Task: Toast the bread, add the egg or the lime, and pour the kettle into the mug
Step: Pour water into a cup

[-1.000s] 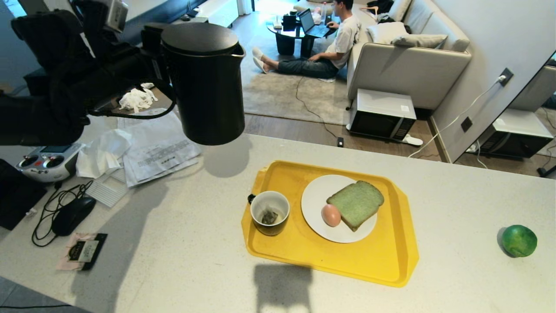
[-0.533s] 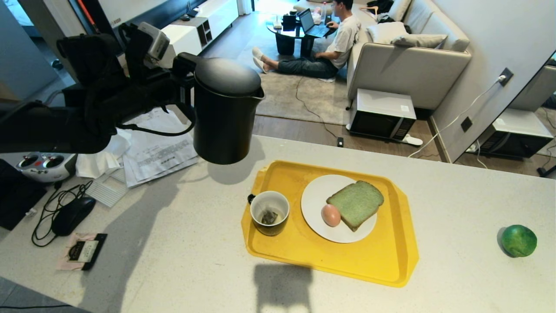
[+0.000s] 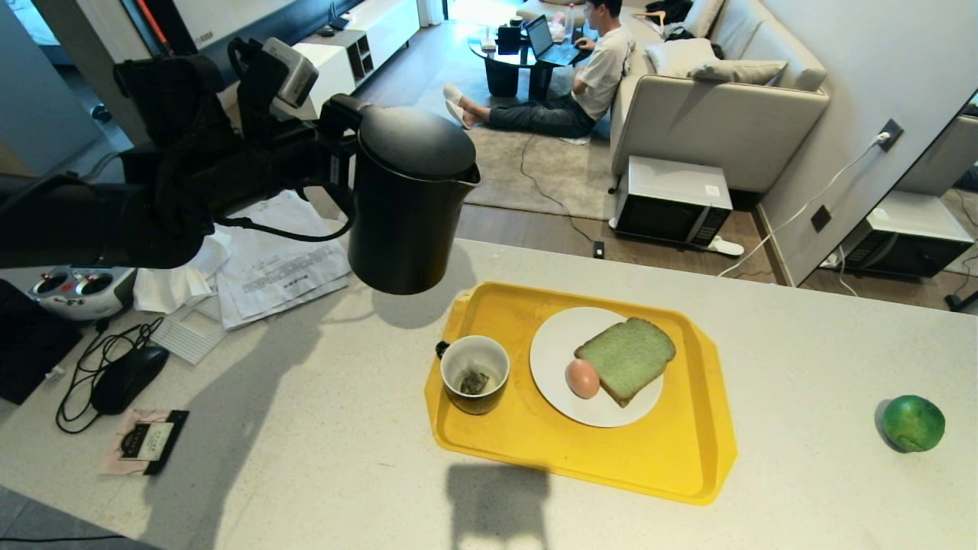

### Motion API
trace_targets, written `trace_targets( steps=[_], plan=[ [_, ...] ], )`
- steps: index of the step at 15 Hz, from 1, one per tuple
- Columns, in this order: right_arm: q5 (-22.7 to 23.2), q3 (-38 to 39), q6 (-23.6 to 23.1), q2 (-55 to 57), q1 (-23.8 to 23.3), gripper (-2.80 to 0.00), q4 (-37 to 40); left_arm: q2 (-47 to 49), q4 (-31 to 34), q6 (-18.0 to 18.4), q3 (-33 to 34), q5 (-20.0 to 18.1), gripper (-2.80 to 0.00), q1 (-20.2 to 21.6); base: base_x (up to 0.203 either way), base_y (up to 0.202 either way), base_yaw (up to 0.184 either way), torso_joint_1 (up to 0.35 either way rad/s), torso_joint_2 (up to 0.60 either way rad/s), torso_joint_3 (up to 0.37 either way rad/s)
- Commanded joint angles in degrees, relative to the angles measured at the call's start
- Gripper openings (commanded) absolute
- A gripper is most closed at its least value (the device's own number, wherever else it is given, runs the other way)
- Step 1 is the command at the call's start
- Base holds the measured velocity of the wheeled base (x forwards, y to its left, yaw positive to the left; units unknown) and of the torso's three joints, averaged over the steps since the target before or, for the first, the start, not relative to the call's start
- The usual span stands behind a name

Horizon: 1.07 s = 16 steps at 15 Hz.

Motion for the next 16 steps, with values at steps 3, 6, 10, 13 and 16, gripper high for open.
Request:
trace_targets(
  steps=[3, 6, 10, 13, 16],
  plan=[
    [0.0, 0.1, 0.0, 0.0, 0.0, -2.80, 0.0, -2.0, 0.0, 0.1, 2.8, -0.2, -2.80, -0.2, 0.000, 0.000, 0.000, 0.000, 0.00, 0.000],
    [0.0, 0.1, 0.0, 0.0, 0.0, -2.80, 0.0, -2.9, 6.0, 2.4, 2.4, -0.1, -2.80, 0.0, 0.000, 0.000, 0.000, 0.000, 0.00, 0.000],
    [0.0, 0.1, 0.0, 0.0, 0.0, -2.80, 0.0, -4.2, 16.5, 9.8, 0.5, -0.2, -2.80, 0.8, 0.000, 0.000, 0.000, 0.000, 0.00, 0.000],
    [0.0, 0.1, 0.0, 0.0, 0.0, -2.80, 0.0, -4.0, 19.6, 13.9, 0.1, -0.1, -2.80, 0.8, 0.000, 0.000, 0.000, 0.000, 0.00, 0.000],
    [0.0, 0.1, 0.0, 0.0, 0.0, -2.80, 0.0, -5.0, 25.5, 18.2, 0.1, -0.1, -2.80, 0.5, 0.000, 0.000, 0.000, 0.000, 0.00, 0.000]
  ],
)
